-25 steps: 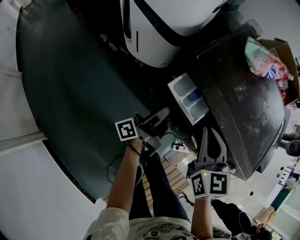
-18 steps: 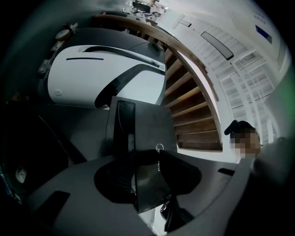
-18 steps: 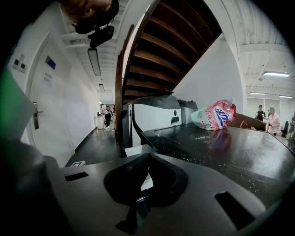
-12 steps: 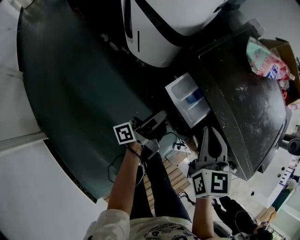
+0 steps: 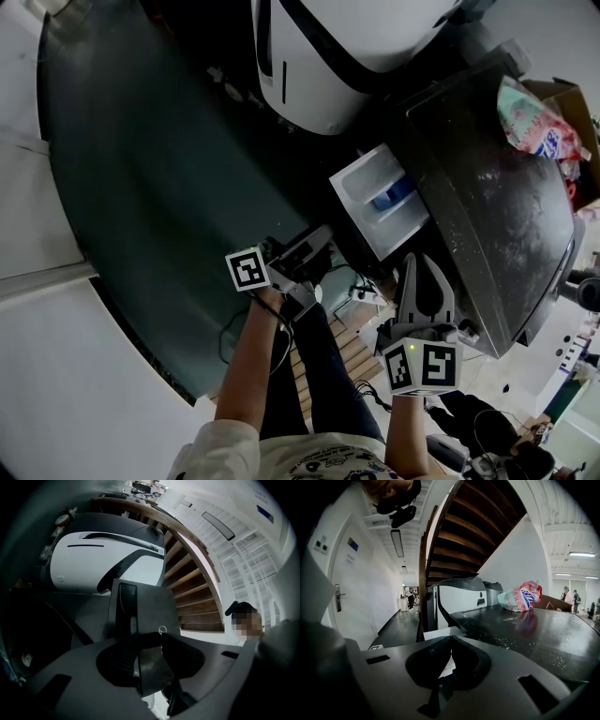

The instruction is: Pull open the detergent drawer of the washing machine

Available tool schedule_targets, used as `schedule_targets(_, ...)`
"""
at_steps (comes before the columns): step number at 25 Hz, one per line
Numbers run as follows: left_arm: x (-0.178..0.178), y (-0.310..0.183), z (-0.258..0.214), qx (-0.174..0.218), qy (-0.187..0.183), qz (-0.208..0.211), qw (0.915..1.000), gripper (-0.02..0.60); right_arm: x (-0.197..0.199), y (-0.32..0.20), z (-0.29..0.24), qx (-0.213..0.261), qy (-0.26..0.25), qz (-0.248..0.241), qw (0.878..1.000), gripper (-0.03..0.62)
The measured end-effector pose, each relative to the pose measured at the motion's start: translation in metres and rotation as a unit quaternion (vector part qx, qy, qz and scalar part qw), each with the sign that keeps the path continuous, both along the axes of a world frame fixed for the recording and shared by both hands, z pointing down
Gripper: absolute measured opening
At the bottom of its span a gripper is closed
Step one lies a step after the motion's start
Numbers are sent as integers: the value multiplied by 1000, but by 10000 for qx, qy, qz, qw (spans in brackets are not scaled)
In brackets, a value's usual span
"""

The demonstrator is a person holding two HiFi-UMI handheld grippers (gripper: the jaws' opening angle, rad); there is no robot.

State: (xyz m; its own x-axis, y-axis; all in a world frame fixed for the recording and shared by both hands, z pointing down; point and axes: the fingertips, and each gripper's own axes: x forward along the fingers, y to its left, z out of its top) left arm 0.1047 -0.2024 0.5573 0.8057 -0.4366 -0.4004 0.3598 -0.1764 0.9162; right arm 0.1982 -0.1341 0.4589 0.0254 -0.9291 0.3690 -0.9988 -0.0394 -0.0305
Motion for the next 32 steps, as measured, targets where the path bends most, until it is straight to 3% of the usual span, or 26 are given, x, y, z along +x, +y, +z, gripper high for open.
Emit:
schedule_targets(16, -14, 7, 4, 13, -116, 21, 9999, 173, -16, 8, 1, 8, -10, 4, 10000, 14)
schedule_targets(24, -20, 8, 9, 51, -621, 36, 9980, 242, -18, 9, -4, 69, -14, 72, 9999, 14)
schedule_targets(29, -34, 15, 0, 147, -905, 22, 9958, 252, -22, 8, -18, 168, 5, 80, 9998, 14)
schedule_targets(32, -48, 22, -16, 419, -1121, 7, 9928, 252, -26, 10, -33, 248, 42, 94, 9996, 14)
